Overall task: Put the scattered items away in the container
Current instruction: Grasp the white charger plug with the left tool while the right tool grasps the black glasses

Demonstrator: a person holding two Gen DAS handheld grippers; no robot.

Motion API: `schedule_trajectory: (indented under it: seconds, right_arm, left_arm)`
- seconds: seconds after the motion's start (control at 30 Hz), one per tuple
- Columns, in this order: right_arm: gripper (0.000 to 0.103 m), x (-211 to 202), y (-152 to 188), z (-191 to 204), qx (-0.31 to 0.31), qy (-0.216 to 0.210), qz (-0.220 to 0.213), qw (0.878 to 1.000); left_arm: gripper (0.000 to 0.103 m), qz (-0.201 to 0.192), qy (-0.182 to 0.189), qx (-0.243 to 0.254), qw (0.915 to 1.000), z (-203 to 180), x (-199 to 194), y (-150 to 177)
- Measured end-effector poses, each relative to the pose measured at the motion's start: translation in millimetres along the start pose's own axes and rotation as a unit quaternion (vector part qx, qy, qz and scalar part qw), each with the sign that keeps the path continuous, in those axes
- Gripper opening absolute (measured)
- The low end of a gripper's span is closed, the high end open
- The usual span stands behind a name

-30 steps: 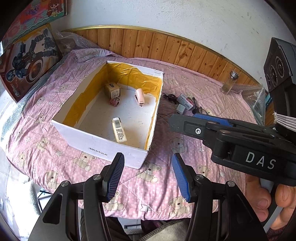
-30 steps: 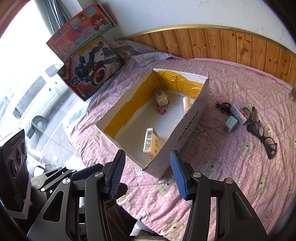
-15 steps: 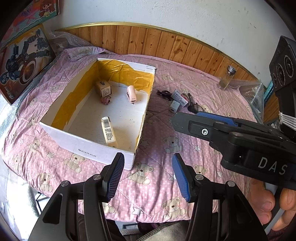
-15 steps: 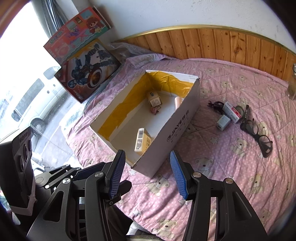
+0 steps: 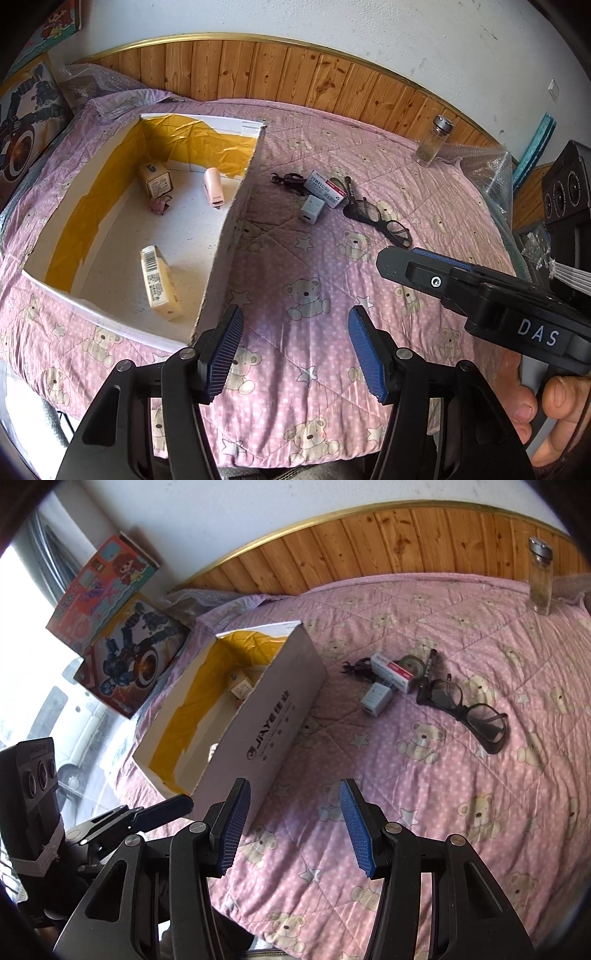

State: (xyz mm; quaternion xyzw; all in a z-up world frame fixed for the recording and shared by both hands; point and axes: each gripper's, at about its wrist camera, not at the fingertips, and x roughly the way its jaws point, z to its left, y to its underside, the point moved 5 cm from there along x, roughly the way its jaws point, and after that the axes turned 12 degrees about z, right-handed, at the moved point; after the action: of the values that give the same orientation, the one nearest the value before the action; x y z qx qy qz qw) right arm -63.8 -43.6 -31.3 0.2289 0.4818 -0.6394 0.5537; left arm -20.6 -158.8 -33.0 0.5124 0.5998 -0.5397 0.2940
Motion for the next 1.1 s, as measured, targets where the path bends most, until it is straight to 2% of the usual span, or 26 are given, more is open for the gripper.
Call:
schedule_trajectory:
  seconds: [0.33,0.5,0.57,0.73,0.93,1.1]
  right_arm:
    - [0.054,4,-19,-67,0.052,0.014,0.000,0.999]
    - [0.053,10,-36,-93,0.057,0.019,-0.001,0.998]
    - [0.049,14,-44,-104,0.053,0.031,0.000,0.998]
    - [0.048,29,-64,-133,0.045,0.053,0.014,0.997]
    - [0.049,58,-84,-157,-0.008,0.096,0.045,0.994]
    - [0.053,83,-93,-160,-0.116,0.160,0.073,0.978]
  left_arm:
    - [0.063,0.018,0.015,0.011,0.9997,-24,50,-44]
    - [0.063,0.024,0.018,0.007,0.9995,-28,80,-66]
    - [0.063,0.024,0.020,0.007,0.9995,-30,91,-76]
    - [0.063,0.027,0.015,0.002,0.9995,-31,126,-103]
    - [0.063,0.046,0.005,-0.008,0.9989,-21,172,-129]
    - [0.063,0.048,-0.002,-0.022,0.9986,-12,200,-147]
